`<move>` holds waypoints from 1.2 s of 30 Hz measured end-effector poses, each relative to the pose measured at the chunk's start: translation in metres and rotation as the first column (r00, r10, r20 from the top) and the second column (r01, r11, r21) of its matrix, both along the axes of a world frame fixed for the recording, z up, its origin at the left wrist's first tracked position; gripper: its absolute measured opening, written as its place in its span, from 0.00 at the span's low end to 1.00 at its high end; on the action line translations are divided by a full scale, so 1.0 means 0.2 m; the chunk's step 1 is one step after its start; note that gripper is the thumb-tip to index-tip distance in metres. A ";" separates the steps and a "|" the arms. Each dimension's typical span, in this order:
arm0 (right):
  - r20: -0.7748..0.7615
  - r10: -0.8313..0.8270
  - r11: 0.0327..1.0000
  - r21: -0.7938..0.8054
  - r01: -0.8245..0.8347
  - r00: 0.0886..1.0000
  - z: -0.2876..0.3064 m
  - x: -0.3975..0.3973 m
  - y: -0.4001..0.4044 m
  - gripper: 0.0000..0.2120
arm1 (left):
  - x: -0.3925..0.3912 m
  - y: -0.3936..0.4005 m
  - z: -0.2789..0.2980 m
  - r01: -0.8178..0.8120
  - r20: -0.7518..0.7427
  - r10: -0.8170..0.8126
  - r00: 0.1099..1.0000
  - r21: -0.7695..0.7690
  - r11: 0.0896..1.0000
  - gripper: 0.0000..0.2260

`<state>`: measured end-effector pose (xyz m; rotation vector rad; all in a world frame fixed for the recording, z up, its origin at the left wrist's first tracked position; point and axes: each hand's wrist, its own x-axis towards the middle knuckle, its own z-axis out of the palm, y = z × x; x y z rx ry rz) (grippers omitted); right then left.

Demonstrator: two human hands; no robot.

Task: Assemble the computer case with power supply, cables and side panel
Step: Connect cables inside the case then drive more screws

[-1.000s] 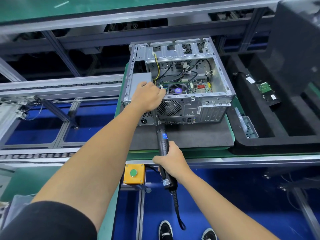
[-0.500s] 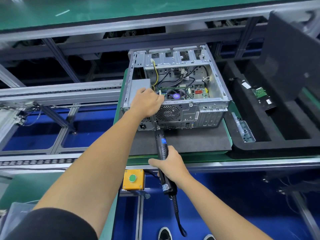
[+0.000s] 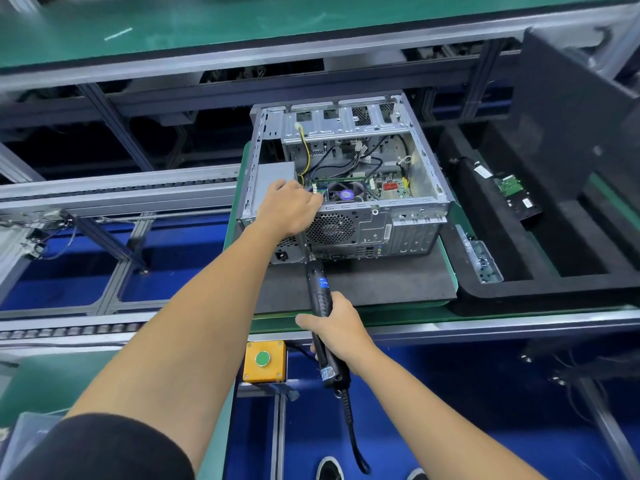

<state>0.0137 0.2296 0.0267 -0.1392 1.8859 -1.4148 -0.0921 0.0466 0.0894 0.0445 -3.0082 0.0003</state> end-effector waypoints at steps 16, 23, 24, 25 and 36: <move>-0.006 0.009 1.000 0.012 -0.009 1.000 0.01 -0.03 0.02 0.13 | -0.01 -0.01 -0.02 0.021 -0.031 -0.021 0.999 0.010 1.000 0.17; 0.069 0.073 0.997 0.001 -0.073 0.995 0.04 -0.06 0.17 0.15 | -0.01 0.00 0.01 0.006 0.020 -0.005 1.000 -0.044 0.999 0.15; 0.071 0.085 0.996 0.016 -0.087 0.994 0.04 -0.07 0.21 0.15 | -0.01 0.00 0.01 -0.012 0.042 0.014 0.999 -0.034 0.999 0.15; 0.069 0.093 0.995 0.034 -0.096 0.993 0.04 -0.09 0.26 0.15 | -0.02 0.00 0.02 -0.032 0.067 0.033 0.997 -0.019 0.999 0.16; -0.063 -0.159 0.938 0.302 0.171 0.985 0.18 -0.41 0.80 0.08 | -0.19 0.21 0.15 -0.156 0.013 0.184 0.983 0.593 0.790 0.08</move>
